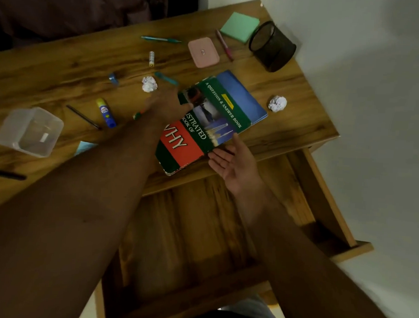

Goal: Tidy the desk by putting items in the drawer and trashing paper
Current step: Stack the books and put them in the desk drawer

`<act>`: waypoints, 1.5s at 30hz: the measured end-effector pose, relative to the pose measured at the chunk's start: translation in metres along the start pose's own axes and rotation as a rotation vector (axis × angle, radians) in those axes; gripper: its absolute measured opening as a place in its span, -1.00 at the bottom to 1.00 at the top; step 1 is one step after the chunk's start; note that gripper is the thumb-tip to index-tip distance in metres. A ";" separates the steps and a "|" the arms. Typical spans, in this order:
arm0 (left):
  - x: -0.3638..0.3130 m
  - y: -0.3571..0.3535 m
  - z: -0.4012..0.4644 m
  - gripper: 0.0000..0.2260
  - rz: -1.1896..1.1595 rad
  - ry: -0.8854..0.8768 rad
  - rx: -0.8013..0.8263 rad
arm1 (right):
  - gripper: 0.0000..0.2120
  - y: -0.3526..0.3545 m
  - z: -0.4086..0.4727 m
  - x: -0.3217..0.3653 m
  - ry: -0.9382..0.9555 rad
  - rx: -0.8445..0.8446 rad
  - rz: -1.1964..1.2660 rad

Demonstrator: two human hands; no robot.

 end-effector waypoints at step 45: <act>-0.037 -0.093 -0.302 -0.76 -0.574 0.287 0.553 | -0.93 0.163 -0.157 0.031 0.267 -0.226 -0.801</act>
Point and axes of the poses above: each hand's wrist, its own z-axis towards the middle knuckle, its own y-axis out of the back of the hand, x = y × z, the point moved 10 cm from there along z, towards the middle knuckle, and after that the axes turned 2 degrees about y, right-handed, at the moved point
